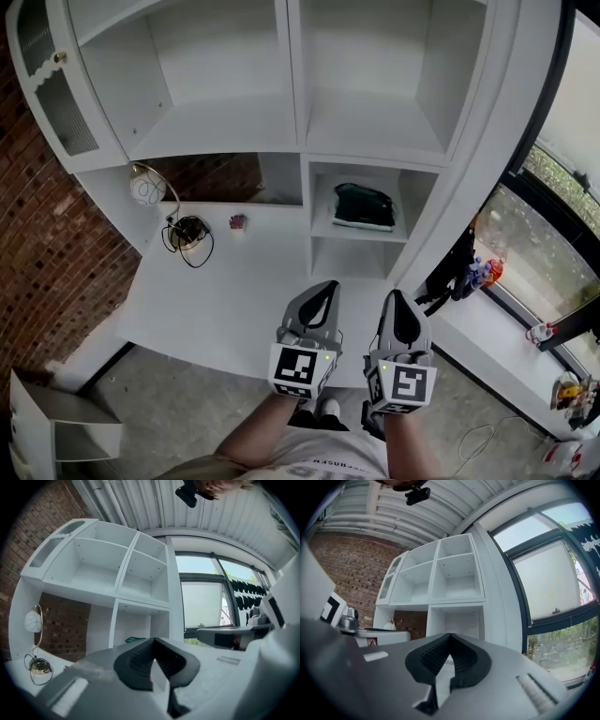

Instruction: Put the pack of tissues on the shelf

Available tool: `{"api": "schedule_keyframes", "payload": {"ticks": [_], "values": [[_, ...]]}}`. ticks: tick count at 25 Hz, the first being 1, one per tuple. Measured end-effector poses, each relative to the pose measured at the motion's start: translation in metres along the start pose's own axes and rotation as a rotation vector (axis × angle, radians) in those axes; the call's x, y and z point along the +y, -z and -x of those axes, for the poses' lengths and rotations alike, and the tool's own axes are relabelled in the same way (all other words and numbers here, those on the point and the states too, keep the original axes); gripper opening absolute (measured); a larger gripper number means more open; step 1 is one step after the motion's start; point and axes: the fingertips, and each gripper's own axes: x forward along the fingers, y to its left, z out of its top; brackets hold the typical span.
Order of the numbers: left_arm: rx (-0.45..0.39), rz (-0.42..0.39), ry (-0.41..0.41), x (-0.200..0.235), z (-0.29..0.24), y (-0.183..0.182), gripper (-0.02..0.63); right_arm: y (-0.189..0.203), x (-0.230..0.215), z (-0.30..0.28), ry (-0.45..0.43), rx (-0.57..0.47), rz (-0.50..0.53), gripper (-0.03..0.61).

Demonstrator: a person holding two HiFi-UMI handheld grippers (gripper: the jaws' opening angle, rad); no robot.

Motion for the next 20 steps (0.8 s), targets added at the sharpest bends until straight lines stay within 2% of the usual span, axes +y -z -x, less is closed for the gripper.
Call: {"api": "schedule_keyframes", "payload": {"ticks": [12, 20], "values": [[-0.058, -0.025, -0.002, 0.002, 0.004, -0.020, 0.008, -0.017, 0.000, 0.007, 0.006, -0.075, 0.026, 0.005], [-0.082, 0.017, -0.013, 0.010, -0.002, -0.037, 0.008, -0.029, -0.002, 0.004, 0.007, -0.118, 0.031, 0.005]]}}
